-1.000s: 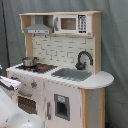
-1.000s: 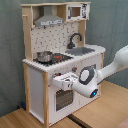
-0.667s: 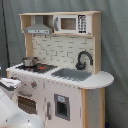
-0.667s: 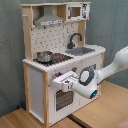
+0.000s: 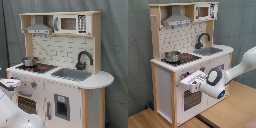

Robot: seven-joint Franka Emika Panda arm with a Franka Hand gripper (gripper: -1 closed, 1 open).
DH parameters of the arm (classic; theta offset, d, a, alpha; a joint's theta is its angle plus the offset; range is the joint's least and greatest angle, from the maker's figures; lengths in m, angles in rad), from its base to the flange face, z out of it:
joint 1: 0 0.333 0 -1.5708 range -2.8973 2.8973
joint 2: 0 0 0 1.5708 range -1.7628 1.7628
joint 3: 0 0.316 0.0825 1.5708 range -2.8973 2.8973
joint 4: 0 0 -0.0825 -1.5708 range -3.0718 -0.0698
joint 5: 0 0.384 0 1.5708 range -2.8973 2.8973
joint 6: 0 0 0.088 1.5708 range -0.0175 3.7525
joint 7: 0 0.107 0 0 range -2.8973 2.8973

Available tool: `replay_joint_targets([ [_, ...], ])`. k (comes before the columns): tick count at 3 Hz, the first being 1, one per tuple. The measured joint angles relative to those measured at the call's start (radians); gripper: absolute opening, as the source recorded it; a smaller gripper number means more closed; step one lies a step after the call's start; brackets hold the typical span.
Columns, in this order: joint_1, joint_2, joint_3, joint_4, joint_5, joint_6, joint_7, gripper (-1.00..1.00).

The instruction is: Play with the kitchen

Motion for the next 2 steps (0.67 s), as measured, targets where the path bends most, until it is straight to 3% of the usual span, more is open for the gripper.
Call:
replay_joint_targets([
  [1,-0.006,0.001,0.003,-0.001,0.042,0.054,0.158,1.00],
  [2,0.031,0.057,0.002,-0.022,0.112,0.070,0.145,1.00],
])
